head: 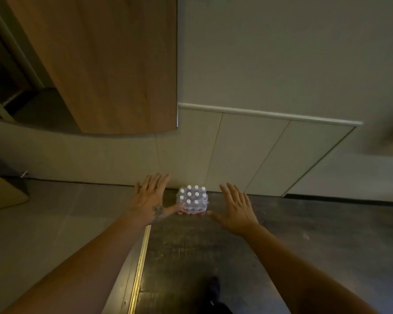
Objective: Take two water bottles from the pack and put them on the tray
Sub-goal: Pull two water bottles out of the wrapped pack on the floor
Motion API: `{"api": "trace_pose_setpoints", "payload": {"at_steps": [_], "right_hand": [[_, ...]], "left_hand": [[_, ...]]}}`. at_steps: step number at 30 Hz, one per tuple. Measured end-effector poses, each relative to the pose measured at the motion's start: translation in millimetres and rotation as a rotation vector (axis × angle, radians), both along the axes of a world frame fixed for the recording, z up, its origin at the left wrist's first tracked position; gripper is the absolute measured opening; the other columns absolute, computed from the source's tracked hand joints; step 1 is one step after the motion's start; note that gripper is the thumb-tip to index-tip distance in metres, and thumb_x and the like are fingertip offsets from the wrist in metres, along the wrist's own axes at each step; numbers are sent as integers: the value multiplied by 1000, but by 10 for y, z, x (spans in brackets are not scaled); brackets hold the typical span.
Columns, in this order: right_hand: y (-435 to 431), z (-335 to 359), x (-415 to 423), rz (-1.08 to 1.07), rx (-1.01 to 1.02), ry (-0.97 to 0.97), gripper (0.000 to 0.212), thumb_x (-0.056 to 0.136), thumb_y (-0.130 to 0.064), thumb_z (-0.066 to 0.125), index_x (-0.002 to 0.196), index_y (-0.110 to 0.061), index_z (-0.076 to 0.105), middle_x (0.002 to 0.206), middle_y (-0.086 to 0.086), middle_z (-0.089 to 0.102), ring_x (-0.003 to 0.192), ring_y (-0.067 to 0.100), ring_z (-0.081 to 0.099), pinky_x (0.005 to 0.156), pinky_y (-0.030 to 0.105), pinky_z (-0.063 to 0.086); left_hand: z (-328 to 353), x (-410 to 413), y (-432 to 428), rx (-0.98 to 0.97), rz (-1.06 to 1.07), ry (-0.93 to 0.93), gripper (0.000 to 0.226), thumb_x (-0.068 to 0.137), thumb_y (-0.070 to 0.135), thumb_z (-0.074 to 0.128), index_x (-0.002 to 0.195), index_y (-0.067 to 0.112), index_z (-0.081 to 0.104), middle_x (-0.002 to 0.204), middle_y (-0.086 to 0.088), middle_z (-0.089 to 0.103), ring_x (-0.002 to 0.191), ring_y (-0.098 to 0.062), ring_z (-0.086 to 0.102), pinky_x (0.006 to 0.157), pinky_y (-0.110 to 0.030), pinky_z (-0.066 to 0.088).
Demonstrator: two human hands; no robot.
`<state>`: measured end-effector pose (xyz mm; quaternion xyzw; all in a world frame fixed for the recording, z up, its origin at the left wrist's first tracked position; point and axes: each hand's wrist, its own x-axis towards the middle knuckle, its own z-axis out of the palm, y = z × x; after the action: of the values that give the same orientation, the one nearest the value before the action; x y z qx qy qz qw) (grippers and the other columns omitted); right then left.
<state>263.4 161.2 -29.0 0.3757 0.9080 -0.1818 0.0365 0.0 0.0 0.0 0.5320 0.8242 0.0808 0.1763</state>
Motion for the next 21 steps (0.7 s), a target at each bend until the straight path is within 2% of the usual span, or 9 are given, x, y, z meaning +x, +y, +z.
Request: {"api": "trace_pose_setpoints", "payload": {"at_steps": [3,8,12,16,21], "right_hand": [[249,-110,-163,-13,-3,-22,124,72,-103,15,169,-28,-3,180,3,-8,166,23,-10,125,43,-13],[896,-342,-557,5,-28,22,111,85,-91,38,169,-28,1,180,2,-3,166,22,-6,129,44,-8],[1435,-468,-831,35,-79,23,113,84,-91,39,170,-27,3,180,2,-2,167,23,-4,132,47,-3],[1967,-562,-1076,101,-123,-26,115,84,-89,44,170,-25,2,180,4,-4,167,26,-4,134,50,0],[2392,-675,-1336,120,-147,-74,112,87,-87,44,170,-26,1,180,4,-5,167,26,-4,135,52,0]], "left_hand": [[-99,-140,252,-34,16,-23,136,59,111,20,170,36,1,182,-3,3,167,-33,0,132,-64,8],[-262,-420,774,-20,51,20,129,67,108,27,170,36,3,182,-2,6,167,-32,5,132,-63,13],[-278,-667,1222,-57,80,50,130,64,110,23,170,38,1,182,-1,6,167,-31,6,132,-63,13],[-276,-931,1637,-37,120,90,127,67,108,28,170,39,1,181,0,10,167,-29,9,132,-60,14],[-380,-1167,2012,-12,133,88,125,67,109,25,169,40,5,180,1,16,166,-27,14,132,-59,17]]}}
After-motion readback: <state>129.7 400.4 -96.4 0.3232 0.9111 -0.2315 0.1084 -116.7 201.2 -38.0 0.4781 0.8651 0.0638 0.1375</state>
